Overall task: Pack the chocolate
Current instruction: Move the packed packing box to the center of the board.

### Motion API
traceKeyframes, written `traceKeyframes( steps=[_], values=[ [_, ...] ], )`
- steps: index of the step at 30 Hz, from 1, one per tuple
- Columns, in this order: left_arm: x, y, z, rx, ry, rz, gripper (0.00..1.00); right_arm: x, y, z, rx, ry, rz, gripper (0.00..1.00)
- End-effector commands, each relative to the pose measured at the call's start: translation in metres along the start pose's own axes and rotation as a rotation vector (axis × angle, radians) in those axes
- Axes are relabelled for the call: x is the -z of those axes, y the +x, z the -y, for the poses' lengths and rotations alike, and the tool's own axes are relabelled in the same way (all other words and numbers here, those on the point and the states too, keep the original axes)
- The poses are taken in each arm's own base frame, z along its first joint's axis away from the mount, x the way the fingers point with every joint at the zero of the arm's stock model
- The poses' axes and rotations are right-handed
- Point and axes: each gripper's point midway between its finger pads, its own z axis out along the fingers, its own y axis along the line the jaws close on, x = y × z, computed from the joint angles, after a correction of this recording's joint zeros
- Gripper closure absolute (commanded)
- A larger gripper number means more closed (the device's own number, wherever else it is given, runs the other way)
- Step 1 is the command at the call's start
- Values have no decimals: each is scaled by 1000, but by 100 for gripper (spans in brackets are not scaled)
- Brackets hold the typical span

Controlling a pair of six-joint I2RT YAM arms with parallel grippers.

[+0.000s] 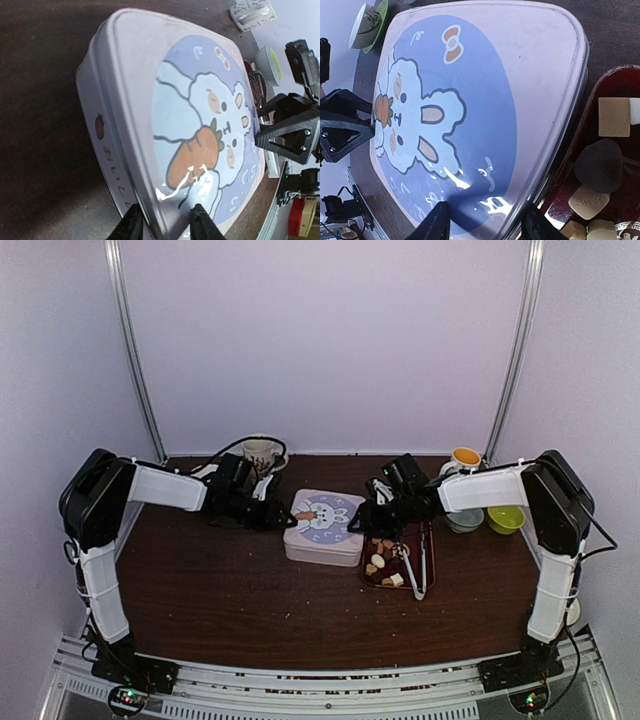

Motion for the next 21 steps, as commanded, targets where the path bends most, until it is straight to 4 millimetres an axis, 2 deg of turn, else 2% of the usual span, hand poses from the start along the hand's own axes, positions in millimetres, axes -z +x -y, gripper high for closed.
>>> traceKeyframes(
  steps=[1,7,11,14,17,21],
  values=[
    [-3,40,-8,49,-10,-76,70,-8,52,-9,73,1,-145,52],
    [5,69,4,68,10,-110,72,-6,68,-24,111,-27,-177,52],
    [13,76,6,80,-3,-114,73,-3,73,-28,115,-43,-186,54],
    [27,78,11,75,-26,-74,72,9,79,-35,139,-53,-190,51],
    [42,70,8,52,-83,-5,64,20,73,-32,152,-26,-157,44],
    [47,49,3,44,-113,53,45,35,46,-25,143,10,-62,33]
  ],
)
